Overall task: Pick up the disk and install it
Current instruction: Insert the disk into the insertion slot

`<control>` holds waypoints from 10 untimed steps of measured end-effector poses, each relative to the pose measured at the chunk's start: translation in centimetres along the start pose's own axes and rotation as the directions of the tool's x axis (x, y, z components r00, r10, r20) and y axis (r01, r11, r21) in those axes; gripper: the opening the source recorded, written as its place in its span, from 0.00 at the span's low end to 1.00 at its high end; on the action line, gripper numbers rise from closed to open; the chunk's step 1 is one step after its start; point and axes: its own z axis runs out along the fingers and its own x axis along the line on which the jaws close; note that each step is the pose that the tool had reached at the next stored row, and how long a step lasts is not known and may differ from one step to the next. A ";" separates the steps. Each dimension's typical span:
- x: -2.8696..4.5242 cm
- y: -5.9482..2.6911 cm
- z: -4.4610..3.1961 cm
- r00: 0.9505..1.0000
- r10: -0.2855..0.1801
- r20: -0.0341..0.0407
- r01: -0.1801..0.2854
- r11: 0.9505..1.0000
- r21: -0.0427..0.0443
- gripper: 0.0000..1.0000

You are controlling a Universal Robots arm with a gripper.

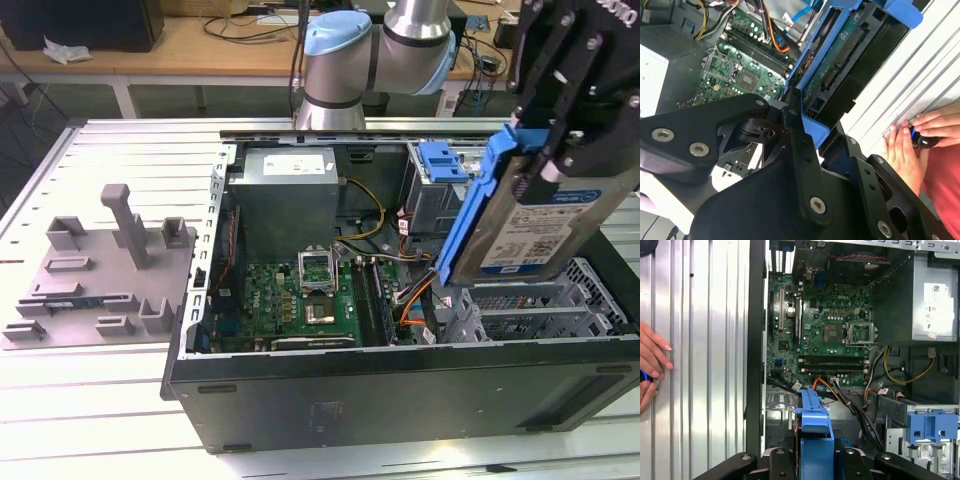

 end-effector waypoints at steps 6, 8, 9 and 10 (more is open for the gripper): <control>0.26 -1.94 0.05 1.000 0.003 0.002 -0.003 1.000 0.000 0.37; 0.29 -2.23 0.09 1.000 0.004 0.002 -0.004 1.000 0.000 0.37; 0.30 -2.36 0.10 1.000 0.004 0.002 -0.004 1.000 0.000 0.37; 0.31 -2.53 0.11 1.000 0.004 0.002 -0.004 1.000 0.000 0.37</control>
